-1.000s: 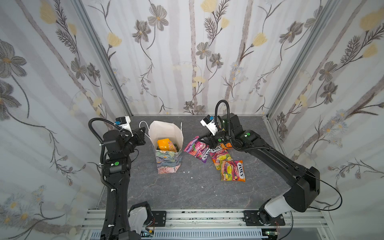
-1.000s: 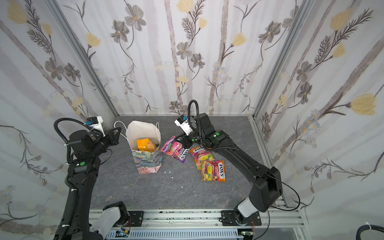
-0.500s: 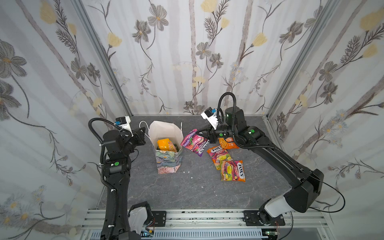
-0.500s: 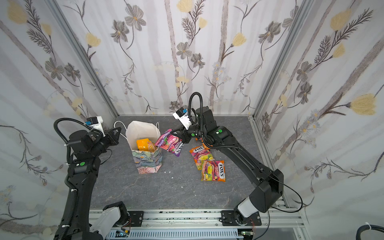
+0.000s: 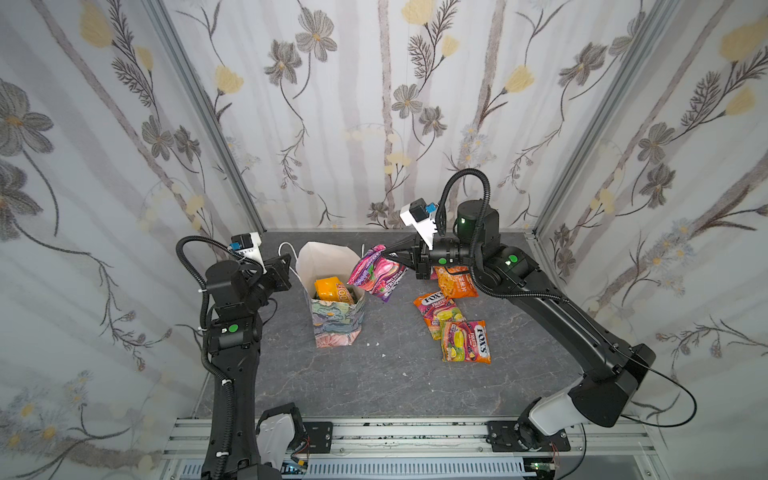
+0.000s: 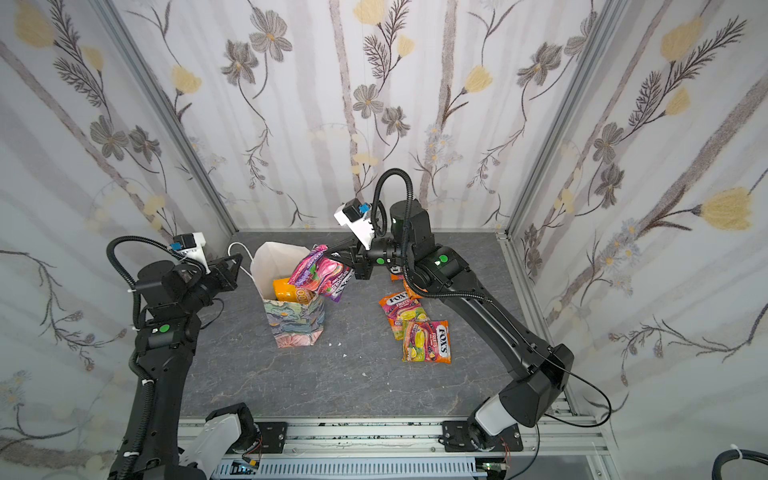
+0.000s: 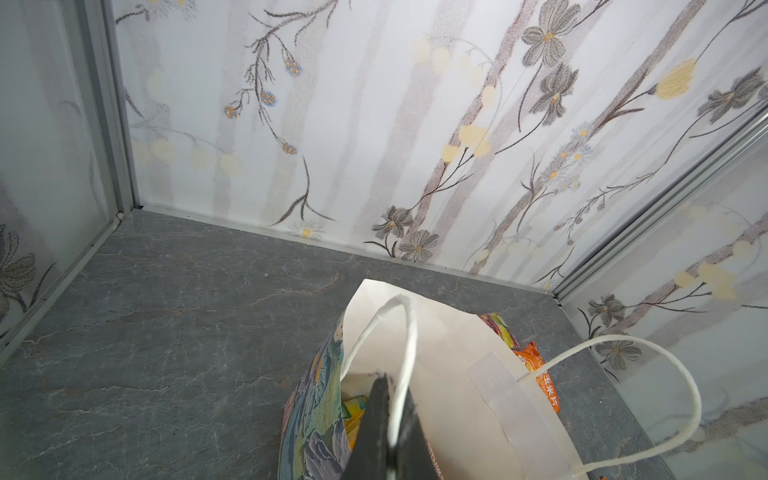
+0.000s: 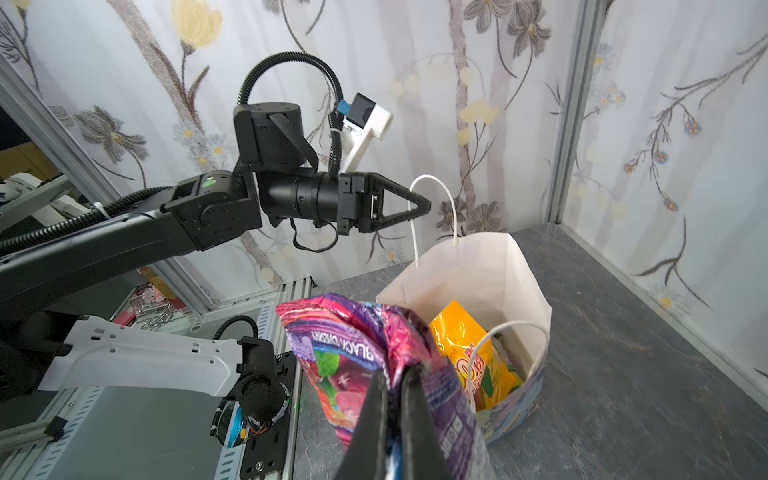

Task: Place the snacks into the paper bag
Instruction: 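Lift the pink Fox's bag with the right gripper and carry it over the paper bag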

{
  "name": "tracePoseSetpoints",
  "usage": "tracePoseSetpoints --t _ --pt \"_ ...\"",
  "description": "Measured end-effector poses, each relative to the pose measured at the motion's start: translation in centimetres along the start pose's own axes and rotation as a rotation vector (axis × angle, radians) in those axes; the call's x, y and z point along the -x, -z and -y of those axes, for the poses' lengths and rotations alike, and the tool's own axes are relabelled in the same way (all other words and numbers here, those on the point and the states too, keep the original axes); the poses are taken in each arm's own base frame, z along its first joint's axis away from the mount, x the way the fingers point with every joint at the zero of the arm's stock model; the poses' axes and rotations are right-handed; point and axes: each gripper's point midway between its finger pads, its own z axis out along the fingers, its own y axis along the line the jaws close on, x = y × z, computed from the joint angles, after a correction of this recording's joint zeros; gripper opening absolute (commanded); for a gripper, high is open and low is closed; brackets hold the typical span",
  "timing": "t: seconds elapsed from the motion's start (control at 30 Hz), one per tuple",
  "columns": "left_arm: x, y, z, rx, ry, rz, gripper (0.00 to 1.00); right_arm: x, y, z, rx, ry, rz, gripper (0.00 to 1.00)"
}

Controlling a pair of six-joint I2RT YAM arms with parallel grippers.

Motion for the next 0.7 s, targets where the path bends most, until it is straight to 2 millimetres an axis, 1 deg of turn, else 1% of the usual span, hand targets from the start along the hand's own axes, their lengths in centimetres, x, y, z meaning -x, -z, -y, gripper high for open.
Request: tracePoseSetpoints --t 0.13,0.2,0.3,0.43,0.53,0.6,0.7 --pt "0.0 0.0 0.0 0.000 0.000 0.000 0.01 1.8 -1.4 -1.0 0.045 0.024 0.028 0.00" --pt "0.0 0.0 0.0 0.000 0.001 -0.001 0.01 3.0 -2.6 -1.5 0.085 0.043 0.048 0.00" --pt "0.0 0.0 0.0 -0.002 0.001 -0.002 0.01 3.7 -4.3 -2.1 0.125 0.050 0.048 0.00" --pt "0.0 0.0 0.0 -0.002 0.001 -0.002 0.01 4.8 -6.0 -2.9 0.141 0.067 0.060 0.00" --pt "0.0 0.0 0.0 -0.002 0.001 -0.002 0.02 5.3 -7.8 -2.8 0.107 0.082 0.067 0.00" --pt "-0.1 0.0 0.0 -0.001 0.001 -0.002 0.01 4.9 -9.0 -2.3 0.068 0.081 0.056 0.00" --pt "-0.1 0.0 0.0 -0.001 0.001 -0.002 0.01 4.2 -10.4 -0.9 -0.020 0.074 0.032 0.00"
